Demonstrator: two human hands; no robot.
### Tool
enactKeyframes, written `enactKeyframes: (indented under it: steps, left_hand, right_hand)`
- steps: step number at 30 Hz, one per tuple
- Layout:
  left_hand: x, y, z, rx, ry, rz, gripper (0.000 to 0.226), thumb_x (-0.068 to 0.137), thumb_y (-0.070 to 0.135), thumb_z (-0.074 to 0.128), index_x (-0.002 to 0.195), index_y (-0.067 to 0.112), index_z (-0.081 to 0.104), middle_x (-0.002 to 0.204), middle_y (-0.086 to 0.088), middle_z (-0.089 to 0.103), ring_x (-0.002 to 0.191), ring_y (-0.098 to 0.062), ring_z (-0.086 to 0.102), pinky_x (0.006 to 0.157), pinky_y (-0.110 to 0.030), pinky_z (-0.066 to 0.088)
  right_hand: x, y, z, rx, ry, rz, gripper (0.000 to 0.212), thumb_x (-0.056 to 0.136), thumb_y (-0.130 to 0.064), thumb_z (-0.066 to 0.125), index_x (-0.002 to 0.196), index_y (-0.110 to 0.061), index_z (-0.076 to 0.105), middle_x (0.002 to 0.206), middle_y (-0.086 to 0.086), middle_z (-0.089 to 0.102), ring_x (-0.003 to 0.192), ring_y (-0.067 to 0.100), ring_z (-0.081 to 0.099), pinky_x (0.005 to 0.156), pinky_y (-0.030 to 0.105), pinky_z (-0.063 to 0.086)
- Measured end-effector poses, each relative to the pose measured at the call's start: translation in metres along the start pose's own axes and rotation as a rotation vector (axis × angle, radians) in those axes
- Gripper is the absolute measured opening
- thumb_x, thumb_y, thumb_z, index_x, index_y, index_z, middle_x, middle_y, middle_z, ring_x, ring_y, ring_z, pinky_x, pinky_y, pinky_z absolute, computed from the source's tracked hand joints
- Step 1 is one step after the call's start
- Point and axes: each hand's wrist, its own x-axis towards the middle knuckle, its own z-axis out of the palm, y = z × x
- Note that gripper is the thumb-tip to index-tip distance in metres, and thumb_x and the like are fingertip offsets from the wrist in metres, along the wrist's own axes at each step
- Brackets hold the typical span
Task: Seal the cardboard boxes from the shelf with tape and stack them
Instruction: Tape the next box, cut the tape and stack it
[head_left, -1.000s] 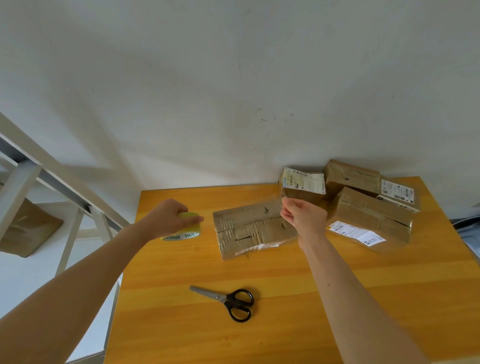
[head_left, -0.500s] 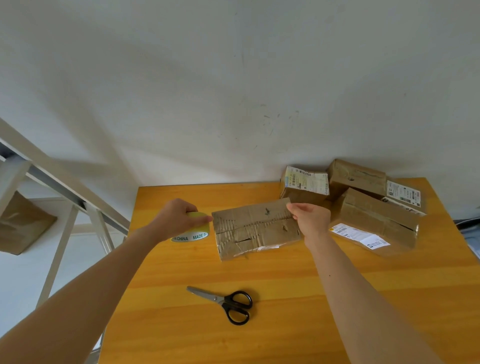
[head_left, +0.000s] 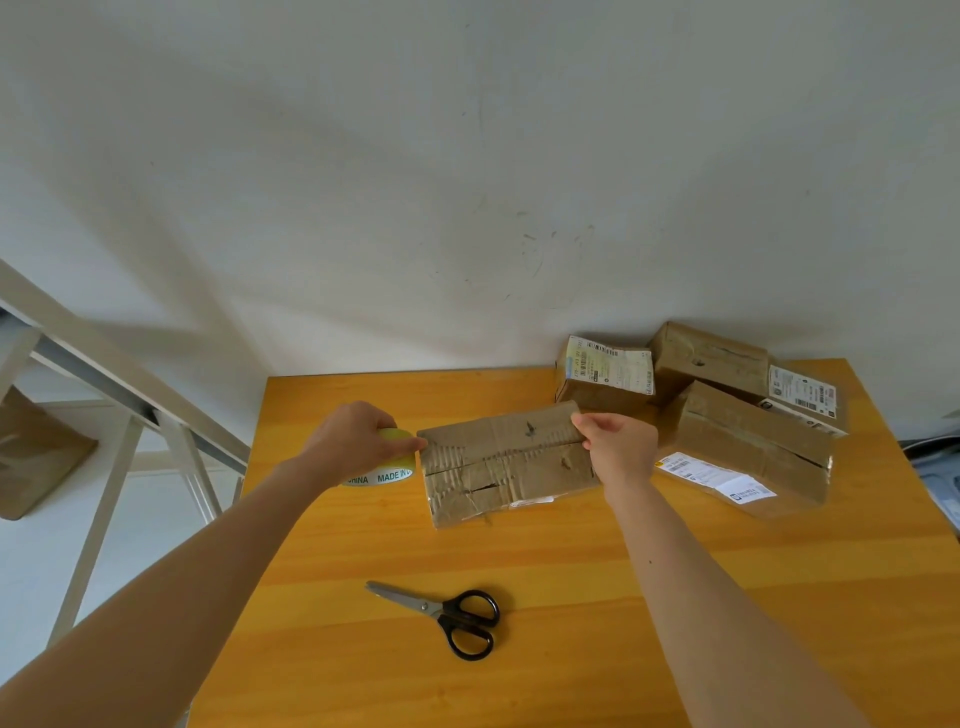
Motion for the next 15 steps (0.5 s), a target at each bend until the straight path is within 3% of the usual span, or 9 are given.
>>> enactKeyframes:
  steps: [2,8,15]
  left_hand:
    - [0.0007,-0.0009,0.0022,-0.006,-0.002,0.004,0.045,0.071,0.062,0.070,0.057,0.019,0.067,0.057,-0.004,0.059,0.051,-0.016,0.051,0.049,-0.030,0.035]
    - [0.0024,-0.0025,0.0054,-0.005,-0.011,-0.006,0.046,0.072,0.063,0.069,0.061,0.019,0.069,0.061,-0.006,0.063,0.053,-0.017,0.054,0.048,-0.029,0.035]
    - [0.0062,0.0028,0.0001,0.041,-0.020,0.015,0.047,0.074,0.063,0.067,0.055,0.021,0.063,0.053,0.000,0.054,0.050,-0.015,0.048,0.048,-0.029,0.031]
  right_hand:
    - [0.0003,0.0006,-0.0002,-0.045,0.003,-0.029,0.012,0.087,-0.024,0.072,0.092,-0.013,0.076,0.077,-0.006,0.068,0.074,0.012,0.065,0.064,0.023,0.046]
    - [0.0029,-0.0014,-0.0002,-0.126,-0.034,-0.080,0.011,0.089,-0.024,0.070,0.089,-0.013,0.073,0.083,-0.001,0.068,0.086,0.022,0.068,0.084,0.041,0.055]
    - [0.0055,-0.0022,0.0005,-0.166,-0.027,-0.074,0.013,0.089,-0.024,0.069,0.090,-0.012,0.073,0.084,-0.001,0.067,0.087,0.019,0.064,0.077,0.034,0.050]
